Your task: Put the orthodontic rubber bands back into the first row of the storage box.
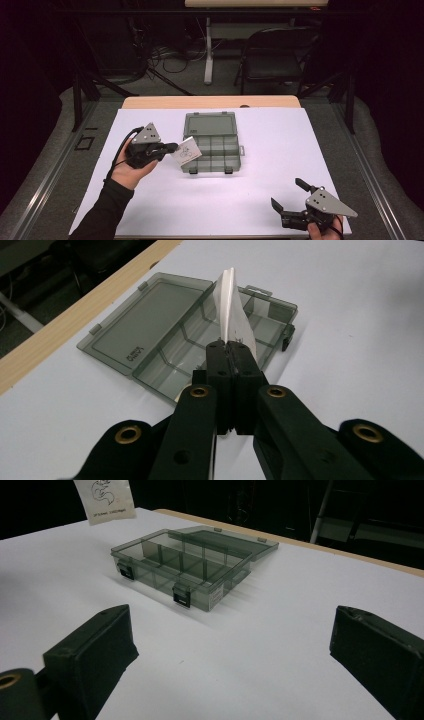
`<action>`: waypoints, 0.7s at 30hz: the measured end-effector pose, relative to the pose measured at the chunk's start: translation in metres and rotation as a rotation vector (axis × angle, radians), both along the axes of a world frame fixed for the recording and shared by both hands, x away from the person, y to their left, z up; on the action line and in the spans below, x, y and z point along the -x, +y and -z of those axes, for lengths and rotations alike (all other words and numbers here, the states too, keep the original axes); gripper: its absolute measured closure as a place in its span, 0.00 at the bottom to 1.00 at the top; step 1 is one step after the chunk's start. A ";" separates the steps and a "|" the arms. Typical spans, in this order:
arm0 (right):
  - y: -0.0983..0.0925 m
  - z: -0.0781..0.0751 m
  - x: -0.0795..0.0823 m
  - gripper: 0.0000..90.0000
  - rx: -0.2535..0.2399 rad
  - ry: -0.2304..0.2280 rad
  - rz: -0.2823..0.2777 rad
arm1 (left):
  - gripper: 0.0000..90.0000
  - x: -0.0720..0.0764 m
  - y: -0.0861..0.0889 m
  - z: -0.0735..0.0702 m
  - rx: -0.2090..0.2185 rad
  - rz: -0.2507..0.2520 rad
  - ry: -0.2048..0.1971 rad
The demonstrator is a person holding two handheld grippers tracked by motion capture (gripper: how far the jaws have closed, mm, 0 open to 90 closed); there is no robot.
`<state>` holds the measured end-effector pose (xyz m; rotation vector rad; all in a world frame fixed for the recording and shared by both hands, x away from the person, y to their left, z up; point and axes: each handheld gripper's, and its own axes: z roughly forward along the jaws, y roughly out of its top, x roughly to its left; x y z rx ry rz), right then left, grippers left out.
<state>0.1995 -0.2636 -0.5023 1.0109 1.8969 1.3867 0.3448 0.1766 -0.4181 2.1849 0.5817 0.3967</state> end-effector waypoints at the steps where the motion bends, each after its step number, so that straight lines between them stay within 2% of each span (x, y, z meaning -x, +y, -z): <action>1: 0.000 0.000 0.000 0.04 0.000 0.000 0.000 | 0.99 -0.003 -0.001 -0.002 -0.007 0.001 0.002; 9: -0.002 0.000 0.000 0.04 0.006 0.009 -0.001 | 0.99 -0.024 -0.010 -0.012 -0.027 0.018 0.029; 21: 0.001 0.001 -0.001 0.04 -0.002 0.003 -0.004 | 0.99 -0.051 -0.024 -0.020 -0.070 0.018 0.029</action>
